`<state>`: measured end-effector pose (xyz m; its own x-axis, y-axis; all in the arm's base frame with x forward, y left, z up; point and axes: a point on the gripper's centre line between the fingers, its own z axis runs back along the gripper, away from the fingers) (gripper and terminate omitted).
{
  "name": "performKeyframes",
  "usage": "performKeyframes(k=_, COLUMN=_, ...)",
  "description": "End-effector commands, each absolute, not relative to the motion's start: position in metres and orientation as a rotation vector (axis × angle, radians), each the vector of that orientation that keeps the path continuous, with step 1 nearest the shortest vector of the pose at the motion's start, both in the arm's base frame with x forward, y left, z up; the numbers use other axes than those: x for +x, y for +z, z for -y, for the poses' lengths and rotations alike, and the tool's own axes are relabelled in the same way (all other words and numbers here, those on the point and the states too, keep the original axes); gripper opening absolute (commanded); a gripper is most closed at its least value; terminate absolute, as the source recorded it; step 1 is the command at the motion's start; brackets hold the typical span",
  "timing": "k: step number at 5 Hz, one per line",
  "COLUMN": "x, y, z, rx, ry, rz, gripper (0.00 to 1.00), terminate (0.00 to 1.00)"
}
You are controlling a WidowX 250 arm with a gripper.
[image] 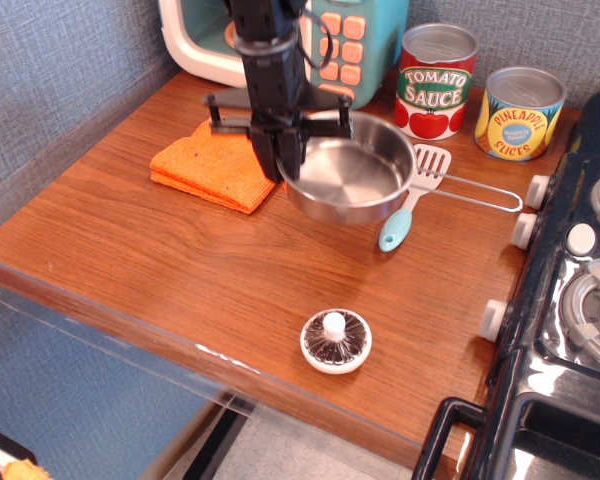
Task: Place the silver pot on the orange rag.
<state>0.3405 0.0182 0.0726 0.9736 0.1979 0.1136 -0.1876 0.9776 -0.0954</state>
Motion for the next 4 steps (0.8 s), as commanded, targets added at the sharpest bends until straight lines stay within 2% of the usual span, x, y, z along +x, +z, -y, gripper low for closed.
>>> performKeyframes(k=1, x=0.349, y=0.111, z=-0.07, rx=-0.034, ry=-0.153, rz=0.187, gripper=0.0, terminate=0.0)
performKeyframes(k=4, x=0.357, y=0.094, z=-0.123, rx=0.046, ry=-0.021, rz=0.142, gripper=0.0, terminate=0.0)
